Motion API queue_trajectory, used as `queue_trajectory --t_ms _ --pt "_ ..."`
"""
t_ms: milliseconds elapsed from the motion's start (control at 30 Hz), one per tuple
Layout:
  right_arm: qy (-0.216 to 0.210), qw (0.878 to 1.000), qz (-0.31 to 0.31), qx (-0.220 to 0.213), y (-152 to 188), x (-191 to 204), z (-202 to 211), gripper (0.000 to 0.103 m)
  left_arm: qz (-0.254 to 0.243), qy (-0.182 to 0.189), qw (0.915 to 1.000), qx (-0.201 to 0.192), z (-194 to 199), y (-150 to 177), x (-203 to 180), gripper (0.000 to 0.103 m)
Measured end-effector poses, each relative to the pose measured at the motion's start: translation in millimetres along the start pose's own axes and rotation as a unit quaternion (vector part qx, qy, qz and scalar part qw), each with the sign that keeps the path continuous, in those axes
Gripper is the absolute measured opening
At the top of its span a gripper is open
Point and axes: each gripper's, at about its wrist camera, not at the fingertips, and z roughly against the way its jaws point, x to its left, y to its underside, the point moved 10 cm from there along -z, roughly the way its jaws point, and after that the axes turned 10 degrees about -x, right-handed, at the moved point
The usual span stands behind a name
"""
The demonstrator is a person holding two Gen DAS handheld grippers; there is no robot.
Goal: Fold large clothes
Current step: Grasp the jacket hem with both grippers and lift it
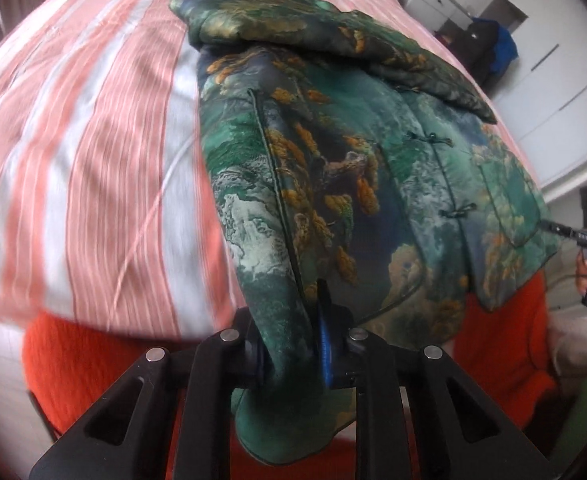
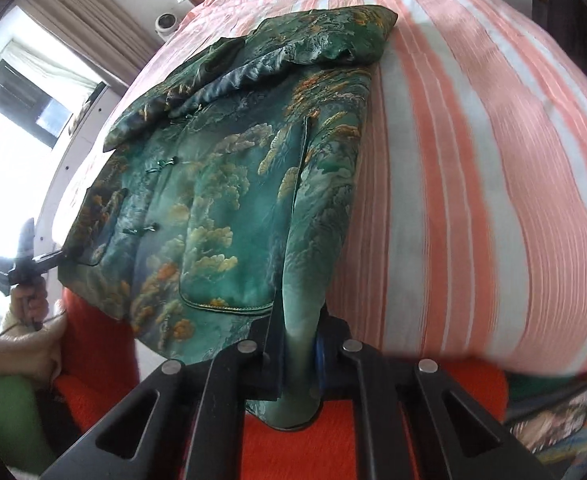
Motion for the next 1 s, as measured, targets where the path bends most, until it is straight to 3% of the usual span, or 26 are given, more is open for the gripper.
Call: queue_trajectory --t_ms 67,133,200,300,400,500,533,600,667,733,800,900,1000 --pt "-0.028 0.999 -0.026 0.002 10.9 4.9 11.6 0.011 0.030 0.035 0.9989 -0.008 19.3 0.6 -4.9 0.018" --pt "-0.067 0.996 -0.052 -0.020 5.1 11.3 26.2 0.011 0.057 0.066 0.9955 -0.034 38.6 -20.6 -9.0 0.018" --pt "-0.111 0.989 -0.077 -0.059 -22.9 17.8 41.0 0.010 0.067 0.093 0.9906 -0.075 56.6 -64.5 -13.7 0.018" --pt "-0.151 0.978 -0.084 -0.116 -94.0 26.7 53.9 0.010 0.057 0.103 0.9845 -0.130 67.5 -150.4 -12.2 0.018" --pt "-0.153 0.974 -0.073 -0.153 -178.0 32.5 42.0 0.010 0.071 0.056 0.9813 -0.170 41.9 -250.3 12.1 0.029" --pt "-0.124 0.970 -0.089 -0.189 -272.9 14.7 -1.9 0.010 0.106 0.022 0.9830 -0.148 -19.6 -324.4 38.7 0.035" --pt "-0.118 0.969 -0.105 -0.191 -295.1 5.3 -20.6 0.015 0.119 0.009 0.9845 -0.129 -44.5 -339.5 48.4 0.045" --pt "-0.088 0.966 -0.159 -0.182 -326.8 -22.5 -63.1 0.035 0.147 0.003 0.9854 -0.086 -73.1 -340.4 65.4 0.054" --pt "-0.056 0.962 -0.194 -0.186 -332.5 -48.7 -74.7 0.078 0.173 -0.005 0.9830 -0.062 -79.6 -334.3 81.9 0.057" --pt "-0.064 0.954 -0.204 -0.212 -338.2 -60.1 -65.6 0.086 0.182 0.016 0.9803 -0.077 -73.0 -328.5 89.3 0.080" --pt "-0.058 0.956 -0.193 -0.212 -335.8 -65.8 -58.1 0.088 0.179 0.014 0.9781 -0.105 -62.0 -330.2 101.8 0.095" --pt "-0.014 0.977 -0.123 -0.174 -318.5 -63.3 -64.0 0.088 0.186 0.009 0.9745 -0.125 -61.6 -334.3 117.7 0.097" --pt "0.002 0.988 -0.073 -0.136 -303.9 -52.1 -89.4 0.088 0.173 -0.004 0.9804 -0.094 -91.9 -326.9 117.8 0.098"
